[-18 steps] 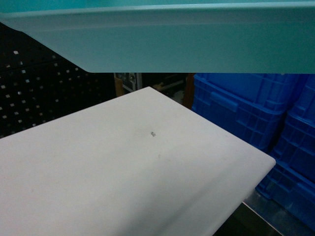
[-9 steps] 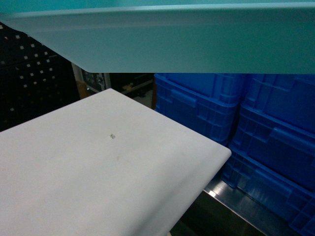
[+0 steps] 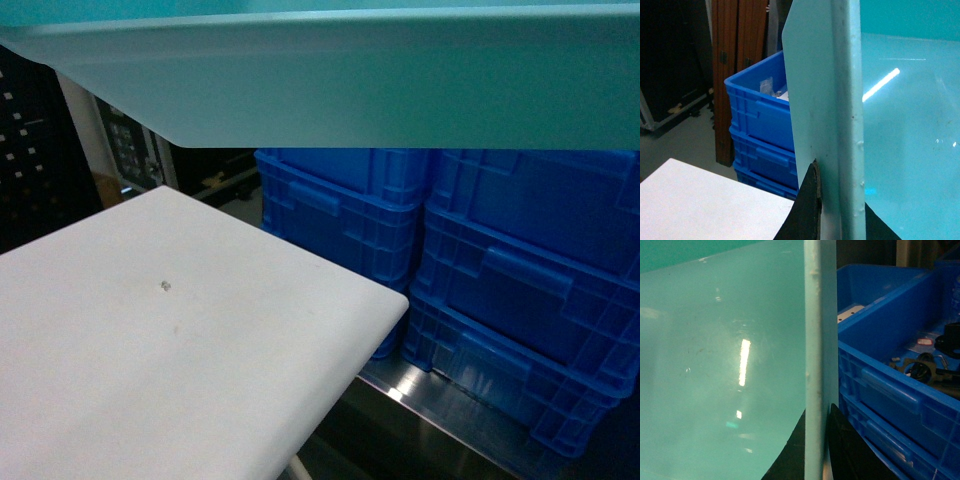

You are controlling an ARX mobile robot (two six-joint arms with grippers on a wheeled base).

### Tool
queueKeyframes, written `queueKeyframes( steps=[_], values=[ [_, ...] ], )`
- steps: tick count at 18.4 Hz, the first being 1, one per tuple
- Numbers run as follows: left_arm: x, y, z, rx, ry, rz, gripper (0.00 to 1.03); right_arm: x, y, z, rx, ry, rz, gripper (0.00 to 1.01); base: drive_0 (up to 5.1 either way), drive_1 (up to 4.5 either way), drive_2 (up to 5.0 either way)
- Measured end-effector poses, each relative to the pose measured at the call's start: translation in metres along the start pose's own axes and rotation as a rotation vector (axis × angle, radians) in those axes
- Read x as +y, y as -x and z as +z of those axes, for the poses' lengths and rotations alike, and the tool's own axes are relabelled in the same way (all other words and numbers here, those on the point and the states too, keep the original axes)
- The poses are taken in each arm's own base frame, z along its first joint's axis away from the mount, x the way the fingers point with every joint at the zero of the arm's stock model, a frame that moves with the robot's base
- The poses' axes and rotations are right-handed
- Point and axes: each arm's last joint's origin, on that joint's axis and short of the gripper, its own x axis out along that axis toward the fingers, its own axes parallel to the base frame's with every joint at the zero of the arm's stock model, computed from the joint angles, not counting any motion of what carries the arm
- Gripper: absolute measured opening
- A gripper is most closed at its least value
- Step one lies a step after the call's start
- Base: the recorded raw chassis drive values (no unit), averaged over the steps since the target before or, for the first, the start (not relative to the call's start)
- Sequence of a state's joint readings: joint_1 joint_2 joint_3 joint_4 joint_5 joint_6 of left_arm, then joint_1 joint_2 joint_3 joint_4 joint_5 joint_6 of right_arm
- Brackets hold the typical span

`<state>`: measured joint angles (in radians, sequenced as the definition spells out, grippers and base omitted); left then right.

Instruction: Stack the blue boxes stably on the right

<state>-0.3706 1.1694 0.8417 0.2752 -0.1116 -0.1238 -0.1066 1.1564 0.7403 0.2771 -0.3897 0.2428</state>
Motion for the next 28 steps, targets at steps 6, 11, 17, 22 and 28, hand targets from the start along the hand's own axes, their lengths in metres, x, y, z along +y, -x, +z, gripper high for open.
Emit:
queueKeyframes(
  steps=[6, 11, 17, 22, 28],
  values=[
    [0.0001, 0.0000, 0.0000, 0.000, 0.000, 0.000, 0.02, 0.0000, 0.0000, 0.0001, 0.000, 0.000, 0.000, 0.07, -1.6, -1.62, -1.6],
    [0.0001, 0.0000, 0.0000, 0.000, 0.000, 0.000, 0.02, 0.0000, 0.0000, 0.0001, 0.000, 0.000, 0.000, 0.07, -1.6, -1.55, -1.6],
    [0.0000, 0.0000, 0.0000, 0.000, 0.000, 0.000, 0.02, 0.0000, 0.0000, 0.0002, -0.001, 0.000, 0.001, 0.07, -1.6, -1.61, -1.6],
    [0.0001, 0.0000, 0.0000, 0.000, 0.000, 0.000, 0.02, 0.0000, 0.0000, 0.0000, 0.000, 0.000, 0.000, 0.07, -1.5, -1.52, -1.5],
    [0.0001, 0.0000, 0.0000, 0.000, 0.000, 0.000, 0.02, 0.0000, 0.0000, 0.0000, 0.000, 0.000, 0.000, 0.07, -1.6, -1.59, -1.6]
  ],
)
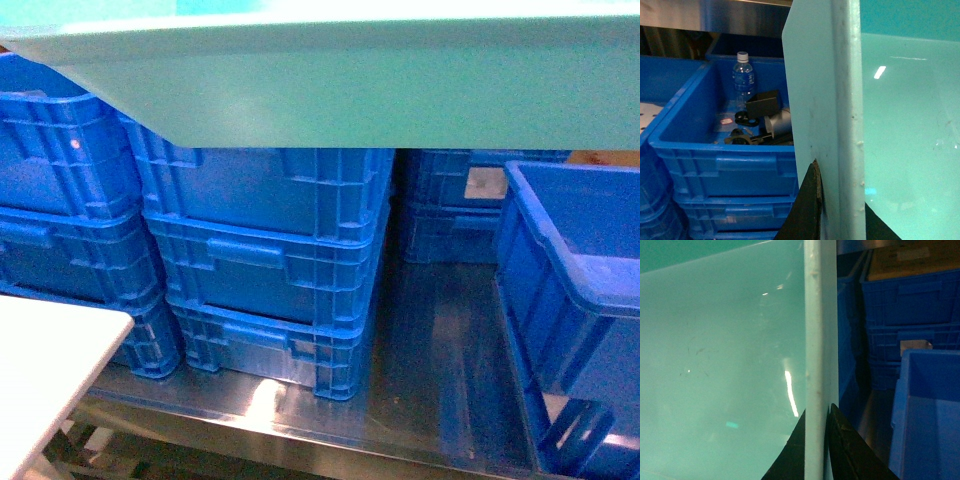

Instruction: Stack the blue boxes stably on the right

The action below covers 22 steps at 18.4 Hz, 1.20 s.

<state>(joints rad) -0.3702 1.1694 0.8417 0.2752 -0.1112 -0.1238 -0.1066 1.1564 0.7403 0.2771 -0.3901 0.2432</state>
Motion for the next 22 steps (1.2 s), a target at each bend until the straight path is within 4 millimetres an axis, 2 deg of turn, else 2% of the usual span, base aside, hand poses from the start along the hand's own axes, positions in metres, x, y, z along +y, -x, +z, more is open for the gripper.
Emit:
queueKeyframes(
  steps=[13, 22],
  values=[
    [-0.0001, -0.0001, 0.0001, -0.002, 0.000, -0.002, 0.02, -0.0013, 0.0008, 0.0002, 0.001, -0.002, -0.004, 0.07, -0.6, -0.64, -0.6],
    [0.0002, 0.0004, 0.0008, -0.004, 0.001, -0.002, 0.02, -0.0011, 0.0006, 0.0007, -0.002, -0.003, -0.001, 0.07, 4.5, -2.45, -2.5]
  ],
)
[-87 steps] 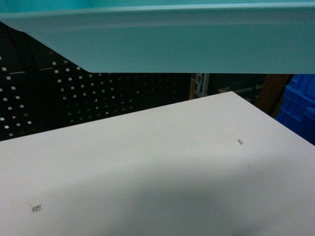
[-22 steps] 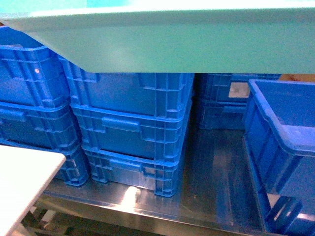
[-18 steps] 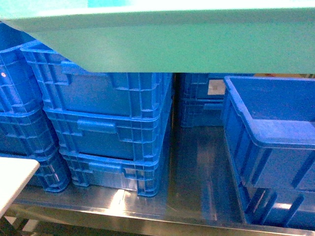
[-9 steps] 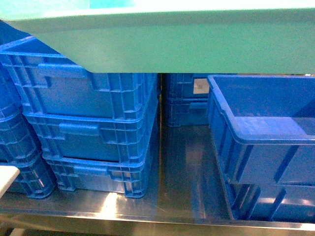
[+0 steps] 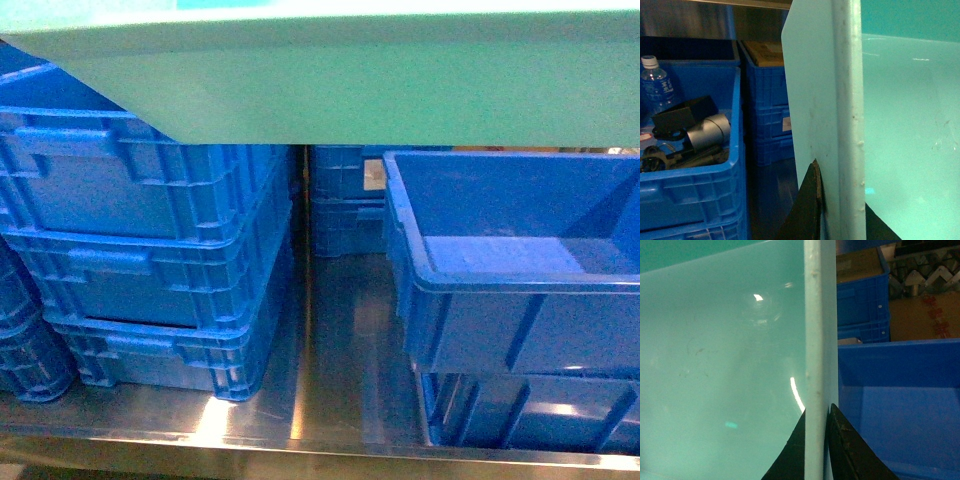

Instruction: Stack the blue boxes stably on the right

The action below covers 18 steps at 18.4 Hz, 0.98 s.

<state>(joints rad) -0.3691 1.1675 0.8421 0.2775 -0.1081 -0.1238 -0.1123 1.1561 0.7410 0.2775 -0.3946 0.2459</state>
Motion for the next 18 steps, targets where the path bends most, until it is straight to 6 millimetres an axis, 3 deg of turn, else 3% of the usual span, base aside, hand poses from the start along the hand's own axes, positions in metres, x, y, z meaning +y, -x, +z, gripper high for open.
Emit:
queueKeyframes(
  steps=[18],
  values=[
    [0.0001, 0.0000, -0.0003, 0.003, 0.000, 0.001, 0.02, -0.0002, -0.0002, -0.0005, 0.005, -0.003, -0.001, 0.07, 4.6, -2.35, -2.3]
  ],
)
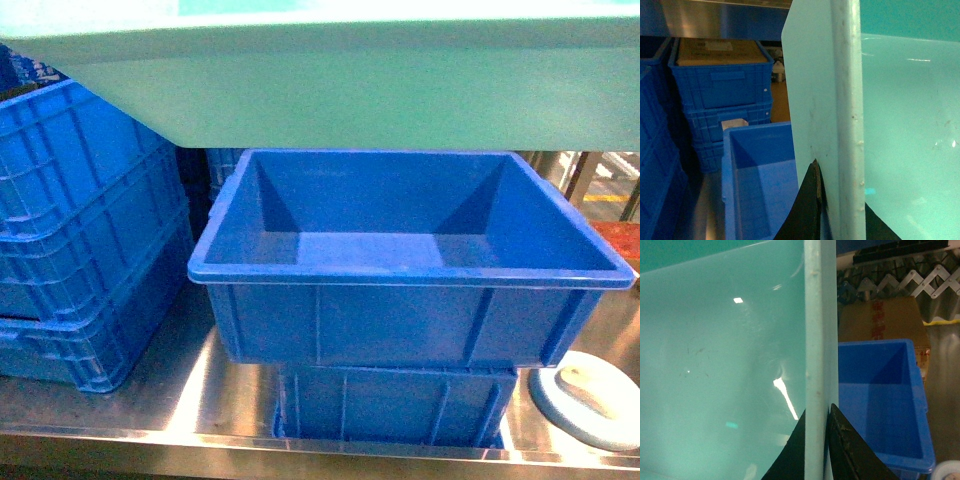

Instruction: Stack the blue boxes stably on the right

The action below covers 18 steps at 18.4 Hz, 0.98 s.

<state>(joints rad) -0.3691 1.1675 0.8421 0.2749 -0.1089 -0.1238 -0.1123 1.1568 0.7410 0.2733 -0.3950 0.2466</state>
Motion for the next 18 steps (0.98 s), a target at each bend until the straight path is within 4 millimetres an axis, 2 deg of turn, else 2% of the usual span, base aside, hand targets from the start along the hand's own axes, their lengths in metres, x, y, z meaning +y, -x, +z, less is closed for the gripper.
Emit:
queueKeyframes(
  steps=[3, 8, 18],
  values=[
    [-0.0001, 0.0000, 0.0001, -0.001, 0.000, -0.001, 0.02, 0.0002, 0.0001, 0.0004, -0.004, 0.002, 0.002, 0.07, 4.6, -2.39, -2.4],
    [-0.0002, 0.0000, 0.0005, -0.004, 0.000, -0.002, 0.02, -0.0010, 0.0011, 0.0013, -0.008, 0.002, -0.001, 0.07, 0.1, 0.38, -0.3],
    [-0.0002, 0.0004, 0.0009, -0.003, 0.000, -0.003, 0.02, -0.0009, 0.0013, 0.0011, -0.005, 0.000, -0.002, 0.07, 0.0, 4.09, -4.2]
  ],
)
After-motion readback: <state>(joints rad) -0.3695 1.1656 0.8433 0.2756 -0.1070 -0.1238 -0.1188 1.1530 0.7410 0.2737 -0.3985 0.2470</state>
